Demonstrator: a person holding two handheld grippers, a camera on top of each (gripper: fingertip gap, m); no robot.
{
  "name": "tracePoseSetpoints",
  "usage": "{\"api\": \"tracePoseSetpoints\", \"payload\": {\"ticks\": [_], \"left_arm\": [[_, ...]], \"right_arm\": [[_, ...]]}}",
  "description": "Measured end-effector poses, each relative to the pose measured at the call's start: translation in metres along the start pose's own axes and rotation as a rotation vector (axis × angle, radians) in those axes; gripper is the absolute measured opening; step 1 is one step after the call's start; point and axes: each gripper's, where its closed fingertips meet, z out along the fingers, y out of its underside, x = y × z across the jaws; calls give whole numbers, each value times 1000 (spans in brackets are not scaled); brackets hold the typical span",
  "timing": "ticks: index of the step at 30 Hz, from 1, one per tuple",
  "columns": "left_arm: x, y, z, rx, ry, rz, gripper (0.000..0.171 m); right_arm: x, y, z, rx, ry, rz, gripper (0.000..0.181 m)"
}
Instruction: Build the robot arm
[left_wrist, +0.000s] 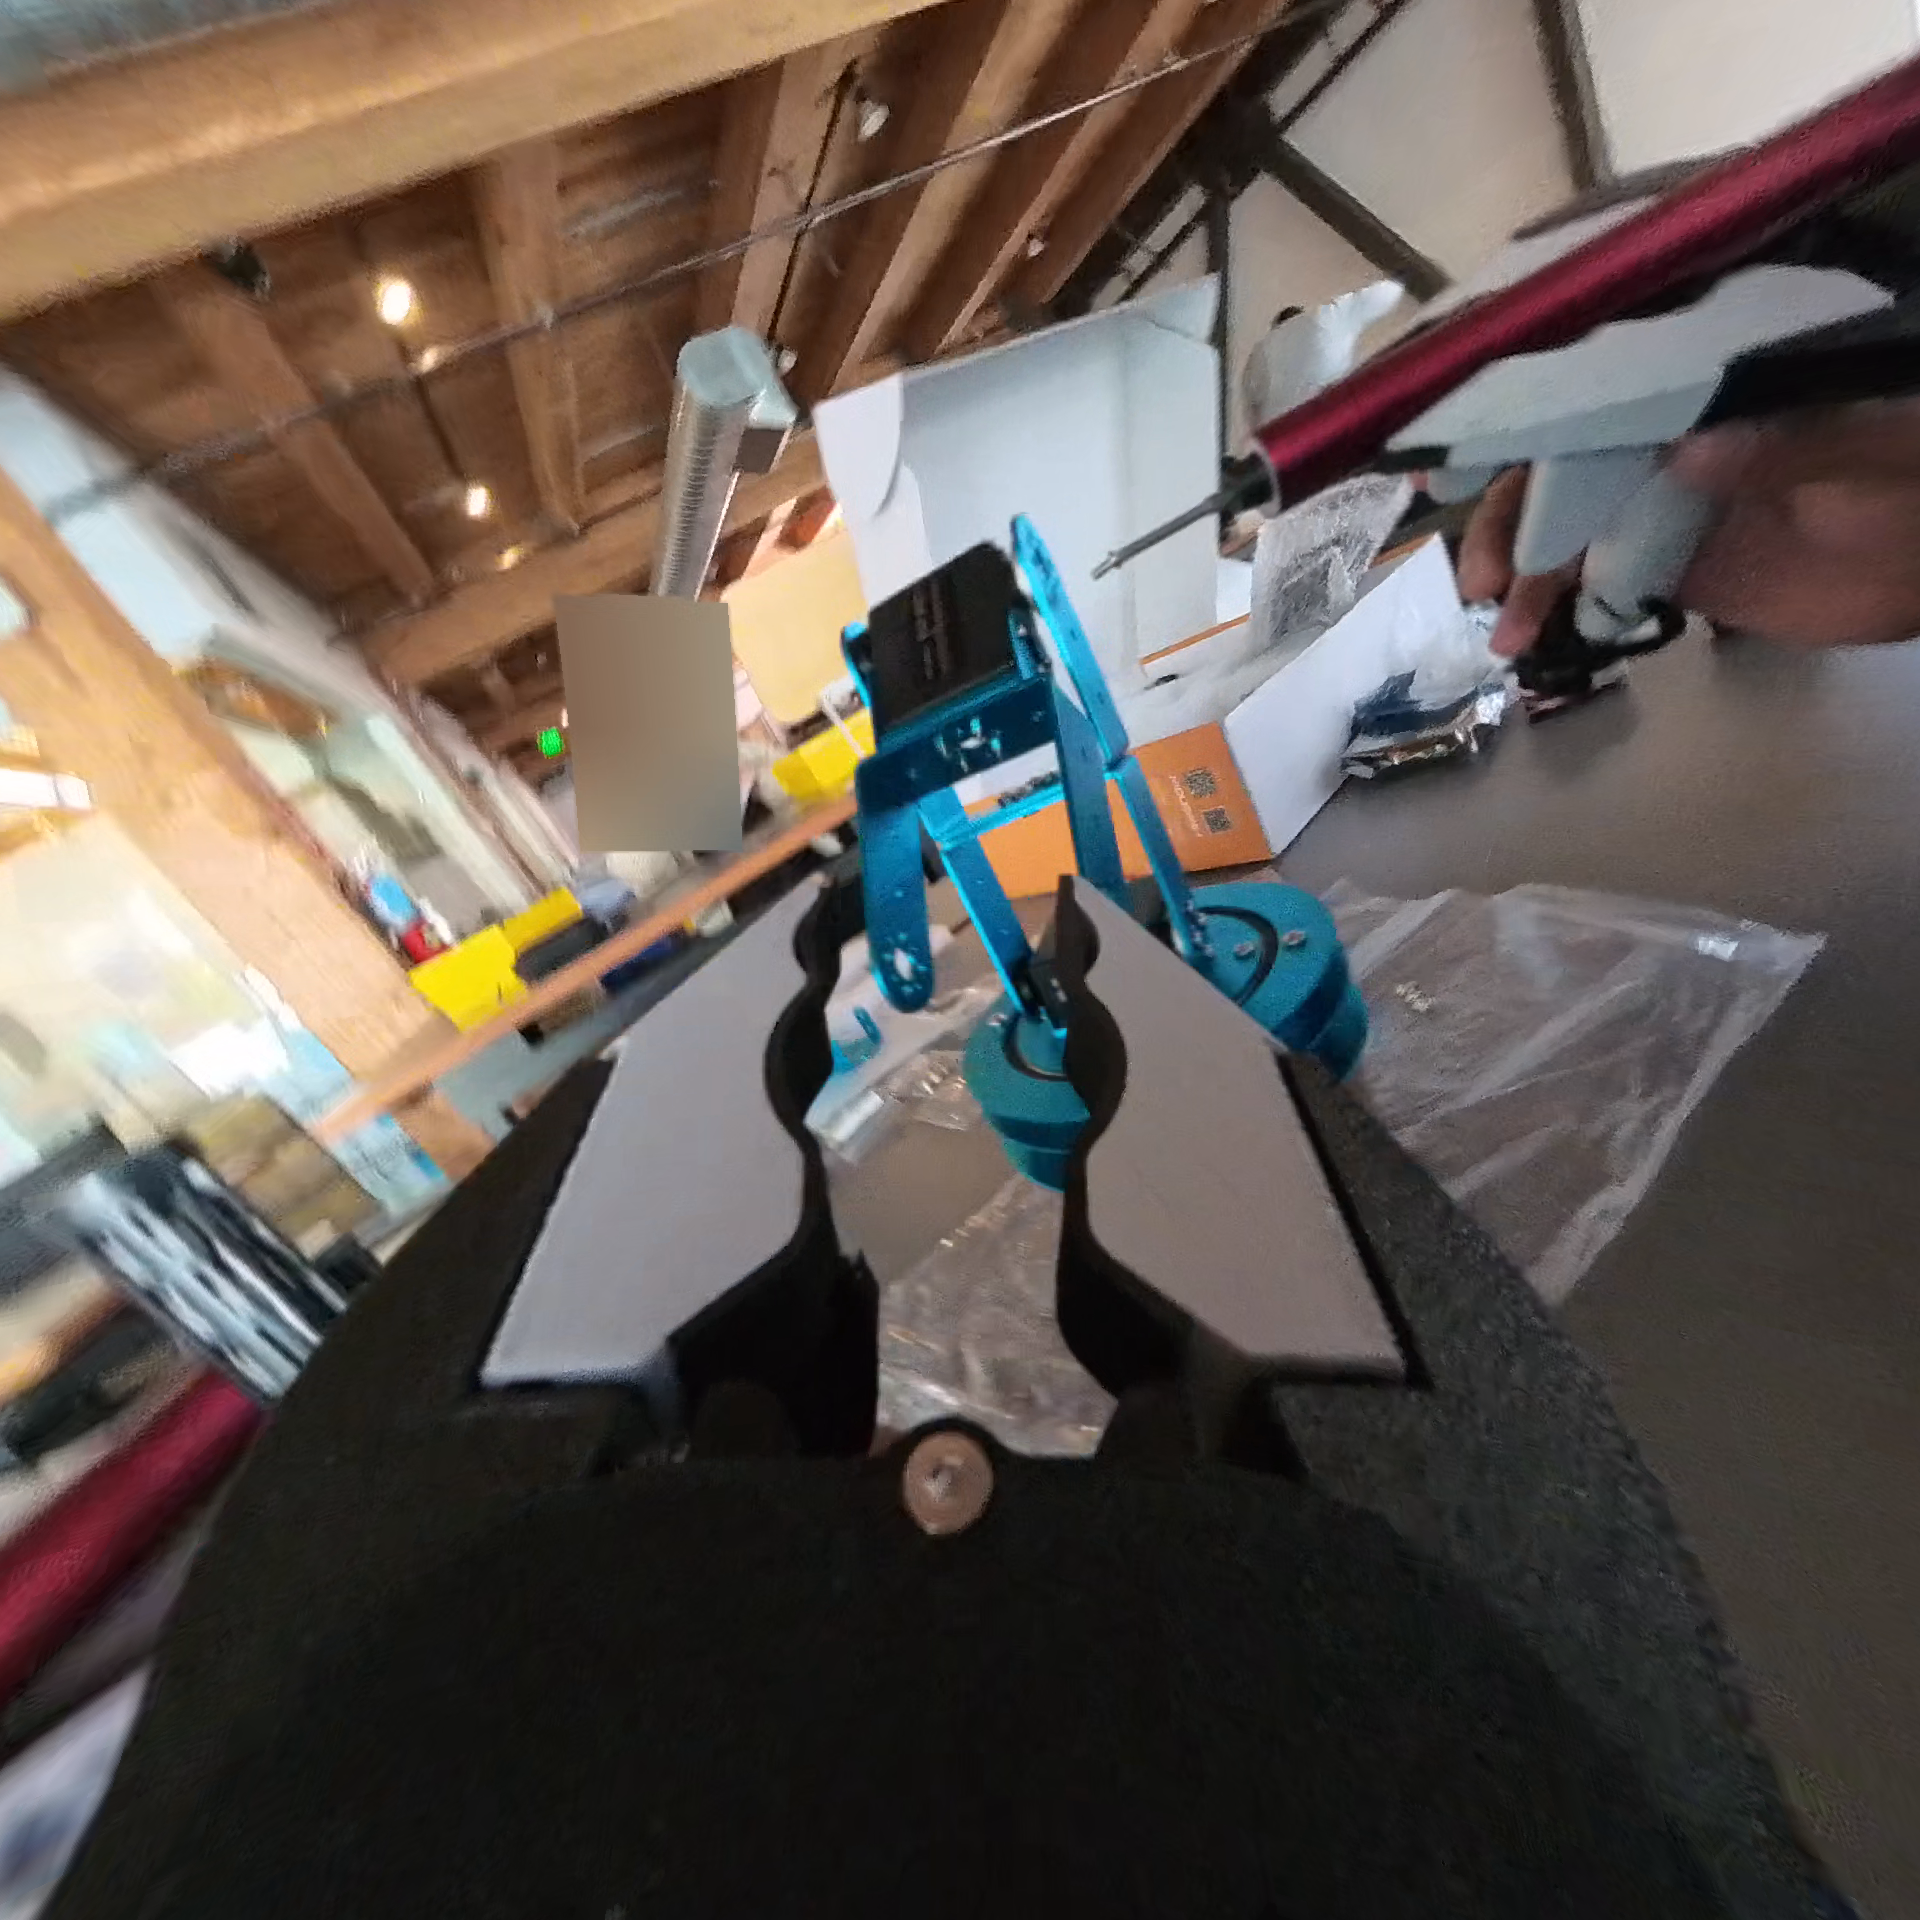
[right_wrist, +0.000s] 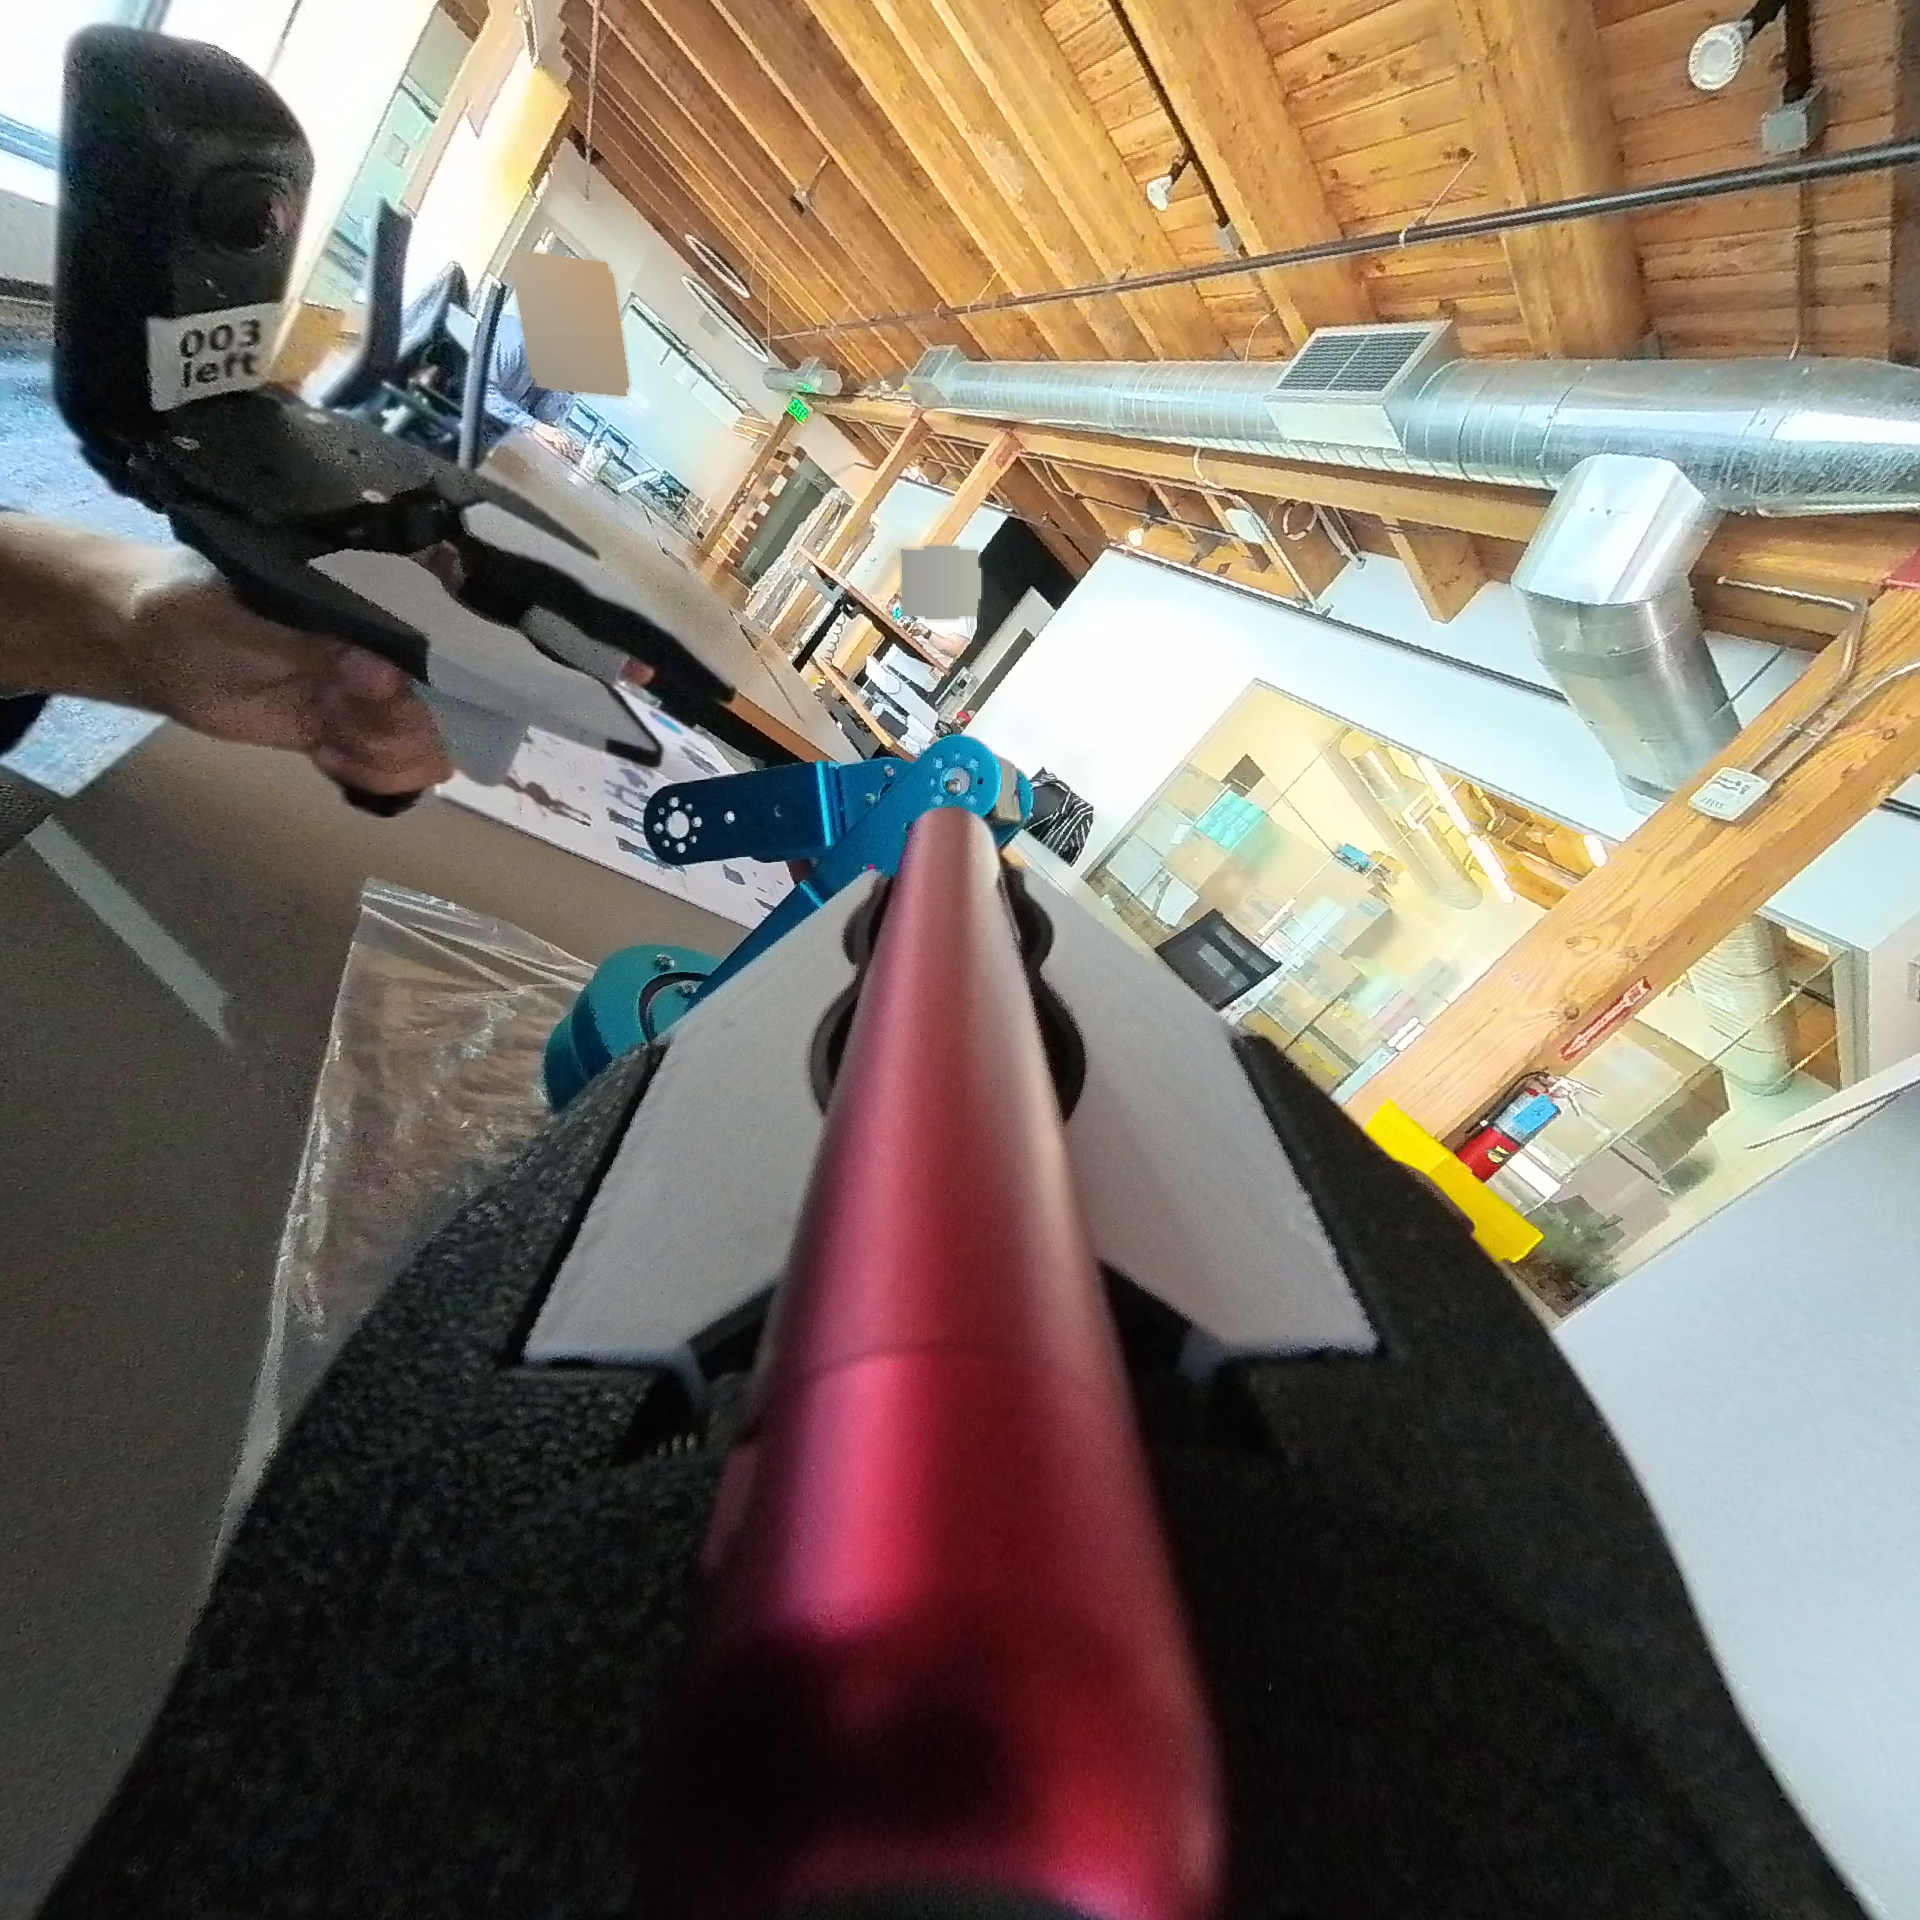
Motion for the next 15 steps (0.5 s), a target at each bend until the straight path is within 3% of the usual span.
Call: {"api": "tracePoseSetpoints", "payload": {"ticks": [2,5,8,10,12,15], "left_arm": [[8,4,4,-37,-15,-202,42],[0,13,9,-64,-63,-392,73],[1,10,17,-12,68,-568,94],[12,19,24,-61,151,-540,107],[11,23,29,-66,150,-482,103],[10,18,33,-24,171,-502,76]], "right_arm": [[-1,1,0,-1,-5,4,22],[-3,3,1,-7,-9,4,23],[-3,3,1,-7,-13,11,23],[-3,5,1,-12,-13,16,22],[-2,7,1,-17,-13,20,22],[-2,7,1,-18,-16,24,22]]}}
